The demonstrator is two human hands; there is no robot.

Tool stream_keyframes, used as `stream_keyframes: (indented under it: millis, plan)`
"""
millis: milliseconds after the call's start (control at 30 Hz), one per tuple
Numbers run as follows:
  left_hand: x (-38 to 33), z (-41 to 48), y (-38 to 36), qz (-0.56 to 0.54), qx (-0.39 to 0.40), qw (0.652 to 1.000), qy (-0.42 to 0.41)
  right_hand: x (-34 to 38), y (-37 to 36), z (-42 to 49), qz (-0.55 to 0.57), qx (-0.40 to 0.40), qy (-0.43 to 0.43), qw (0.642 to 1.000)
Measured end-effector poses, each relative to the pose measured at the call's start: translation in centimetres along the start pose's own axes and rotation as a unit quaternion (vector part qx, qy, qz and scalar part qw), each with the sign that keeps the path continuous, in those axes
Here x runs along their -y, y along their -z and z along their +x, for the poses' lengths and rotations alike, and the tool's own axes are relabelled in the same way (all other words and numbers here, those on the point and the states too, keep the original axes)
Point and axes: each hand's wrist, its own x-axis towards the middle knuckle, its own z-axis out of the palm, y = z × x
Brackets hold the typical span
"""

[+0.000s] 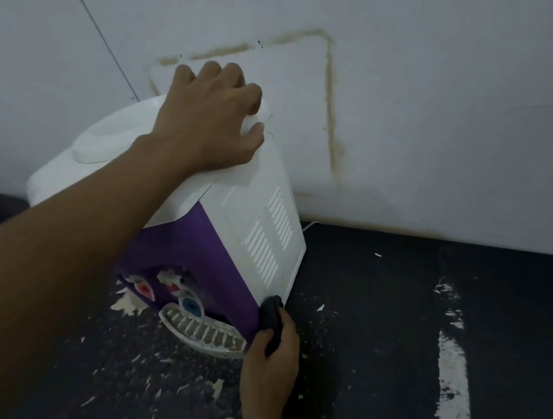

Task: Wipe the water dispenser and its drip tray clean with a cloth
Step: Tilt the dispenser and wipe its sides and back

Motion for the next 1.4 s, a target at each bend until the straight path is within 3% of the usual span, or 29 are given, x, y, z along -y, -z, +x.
stream_keyframes:
  millis: [100,233,367,500,700,833,933,1167,1267,1400]
  plan:
    - [-0.1,-0.1,0.2,-0.033,-0.012,0.999,0.018,-0.1,0.3,1.4,-0.001,-0.004,-0.049,0.999]
    - [0.0,-0.3,0.1,-0.047,-0.005,0.998,0.035,1.1,-0.3,1.2,0.023,-0.005,0.002,1.0]
    - [0.0,-0.2,0.2,-0.076,0.045,0.994,0.063,2.6,-1.0,3.9,0.039,-0.015,-0.008,0.999]
    - [0.1,0.2,0.3,-0.094,0.097,0.988,0.072,5.1,-2.1,9.3,0.052,0.026,-0.017,0.998]
    - [0.2,0.2,0.3,-0.112,0.101,0.985,0.087,1.0,-1.8,2.6,0.05,0.028,0.005,0.998]
    - [0.1,0.2,0.5,-0.113,0.106,0.984,0.088,3.7,-2.4,8.0,0.023,0.058,-0.046,0.997]
    - [0.1,0.2,0.5,-0.117,0.108,0.983,0.087,5.4,-2.8,11.6,0.028,0.085,0.0,0.996]
    - [0.0,0.1,0.6,-0.129,0.107,0.981,0.096,-0.2,-2.6,4.3,0.073,0.055,-0.022,0.996]
    - [0.1,0.1,0.6,-0.127,0.104,0.982,0.094,0.7,-3.2,7.5,0.059,0.062,-0.064,0.994]
    - [0.2,0.2,0.4,-0.123,0.105,0.983,0.091,3.9,-3.4,12.3,0.066,0.073,-0.013,0.995]
